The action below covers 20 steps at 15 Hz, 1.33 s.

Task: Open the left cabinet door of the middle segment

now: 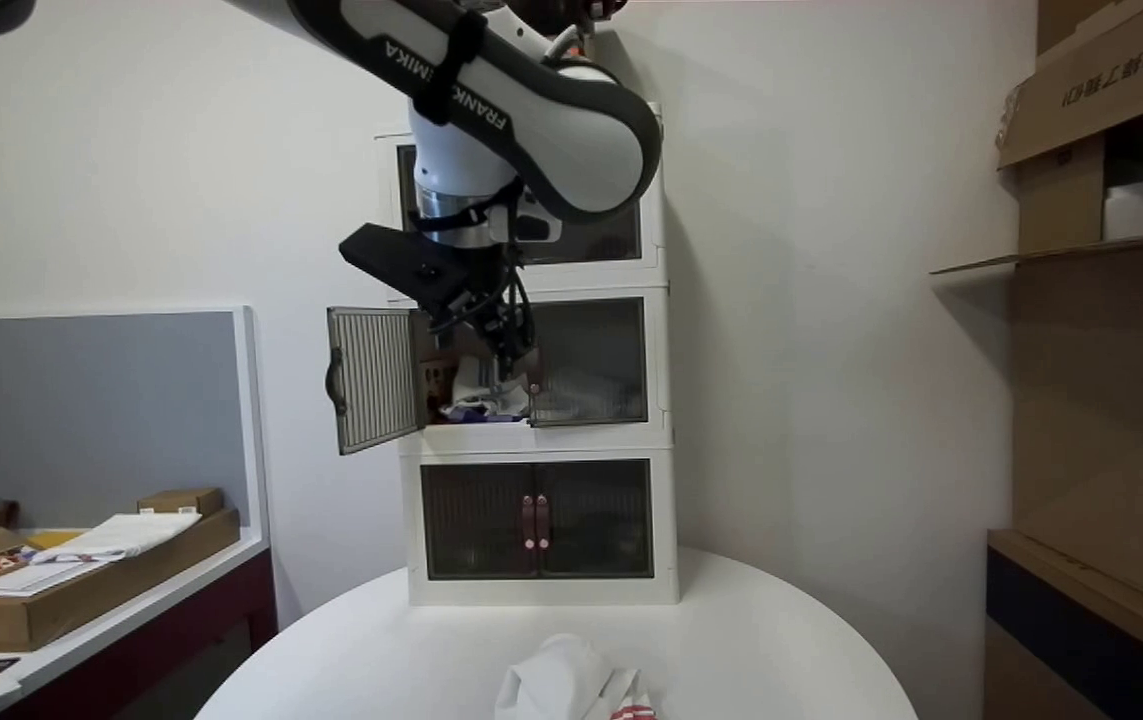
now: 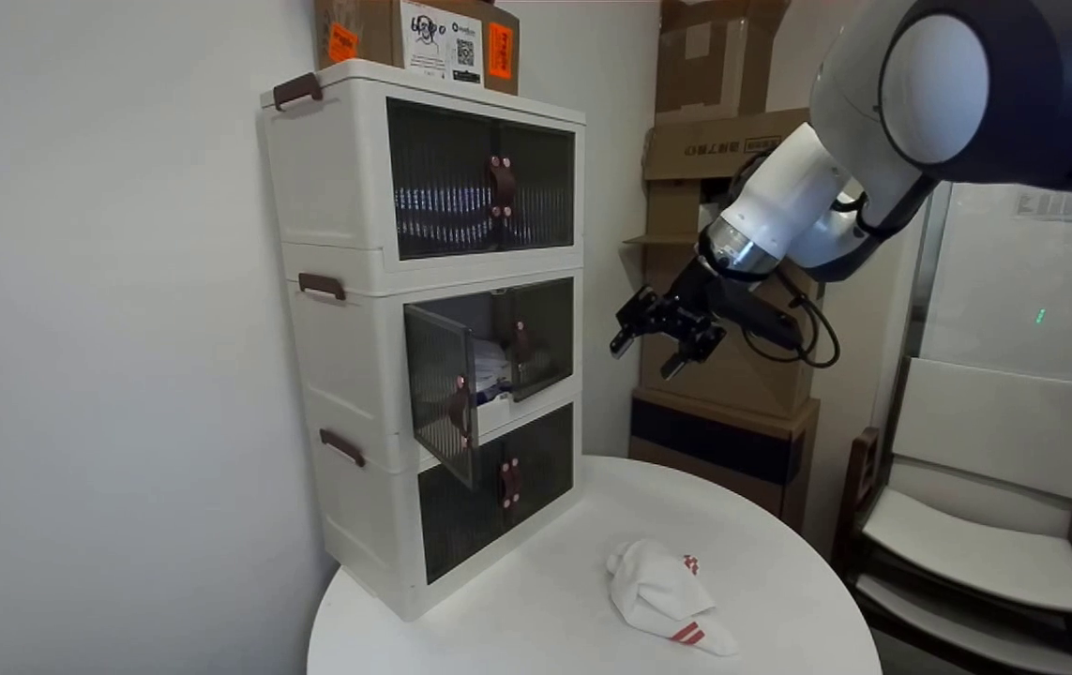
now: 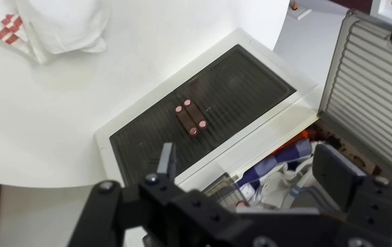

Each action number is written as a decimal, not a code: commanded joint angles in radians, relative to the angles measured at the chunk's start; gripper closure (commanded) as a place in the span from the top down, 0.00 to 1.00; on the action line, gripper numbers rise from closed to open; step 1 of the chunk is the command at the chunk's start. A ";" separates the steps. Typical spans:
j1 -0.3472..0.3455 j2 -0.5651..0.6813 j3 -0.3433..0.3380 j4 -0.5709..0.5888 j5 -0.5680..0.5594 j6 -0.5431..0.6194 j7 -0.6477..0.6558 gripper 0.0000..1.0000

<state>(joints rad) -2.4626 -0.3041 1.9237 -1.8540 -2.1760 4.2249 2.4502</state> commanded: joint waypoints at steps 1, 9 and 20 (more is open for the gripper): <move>0.001 0.168 0.151 -0.062 -0.191 -0.001 0.049 1.00; 0.043 -0.034 0.113 0.129 -0.348 0.031 -0.069 1.00; 0.117 -0.095 0.079 0.088 -0.342 -0.010 -0.278 1.00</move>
<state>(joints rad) -2.3459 -0.3994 2.0024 -1.7656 -2.5179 4.2147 2.1724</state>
